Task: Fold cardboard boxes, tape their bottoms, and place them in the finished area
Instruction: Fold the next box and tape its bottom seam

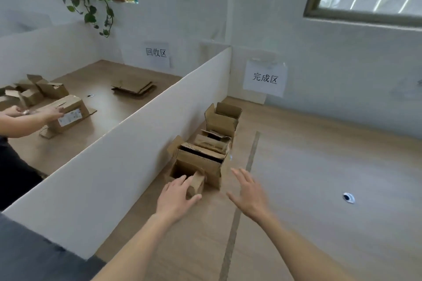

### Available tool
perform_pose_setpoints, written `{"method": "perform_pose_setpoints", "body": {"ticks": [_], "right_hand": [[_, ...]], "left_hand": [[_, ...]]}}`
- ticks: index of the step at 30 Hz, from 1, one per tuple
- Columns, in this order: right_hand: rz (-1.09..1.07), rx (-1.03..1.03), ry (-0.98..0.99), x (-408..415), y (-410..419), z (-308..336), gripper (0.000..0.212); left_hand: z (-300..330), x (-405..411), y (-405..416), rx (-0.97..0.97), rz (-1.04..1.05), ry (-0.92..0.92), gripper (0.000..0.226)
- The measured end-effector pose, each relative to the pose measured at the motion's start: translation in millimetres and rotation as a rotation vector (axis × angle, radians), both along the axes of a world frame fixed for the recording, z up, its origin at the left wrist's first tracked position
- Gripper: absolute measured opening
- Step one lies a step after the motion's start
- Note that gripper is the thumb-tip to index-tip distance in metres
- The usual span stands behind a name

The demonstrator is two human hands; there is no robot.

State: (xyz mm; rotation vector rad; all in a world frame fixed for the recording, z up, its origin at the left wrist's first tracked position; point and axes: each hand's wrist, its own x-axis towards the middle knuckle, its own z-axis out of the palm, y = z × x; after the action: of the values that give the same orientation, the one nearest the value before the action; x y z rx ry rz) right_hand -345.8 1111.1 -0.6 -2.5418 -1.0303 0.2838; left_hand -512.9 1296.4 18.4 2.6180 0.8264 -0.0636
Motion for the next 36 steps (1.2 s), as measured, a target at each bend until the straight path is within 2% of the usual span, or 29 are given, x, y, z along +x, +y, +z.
{"method": "perform_pose_setpoints", "body": {"ticks": [8, 12, 17, 22, 27, 36], "right_hand": [[-0.268, -0.059, -0.171, -19, -194, 156, 0.091], [-0.458, -0.045, -0.25, -37, -321, 225, 0.088], [-0.69, -0.063, -0.331, -69, -498, 279, 0.08], [-0.886, -0.131, -0.345, -117, -687, 297, 0.078], [-1.068, -0.172, -0.258, -170, -864, 292, 0.078], [-1.264, -0.104, -0.158, -207, -1065, 271, 0.079]], "left_hand": [[134, 62, -151, 0.098, -0.368, -0.19, 0.081], [201, 91, -271, 0.129, -0.552, -0.306, 0.082], [259, 107, -441, 0.128, -0.755, -0.407, 0.084], [280, 110, -625, 0.088, -0.898, -0.467, 0.086], [277, 96, -802, -0.01, -1.033, -0.459, 0.086], [262, 102, -1007, 0.006, -1.187, -0.374, 0.084]]}}
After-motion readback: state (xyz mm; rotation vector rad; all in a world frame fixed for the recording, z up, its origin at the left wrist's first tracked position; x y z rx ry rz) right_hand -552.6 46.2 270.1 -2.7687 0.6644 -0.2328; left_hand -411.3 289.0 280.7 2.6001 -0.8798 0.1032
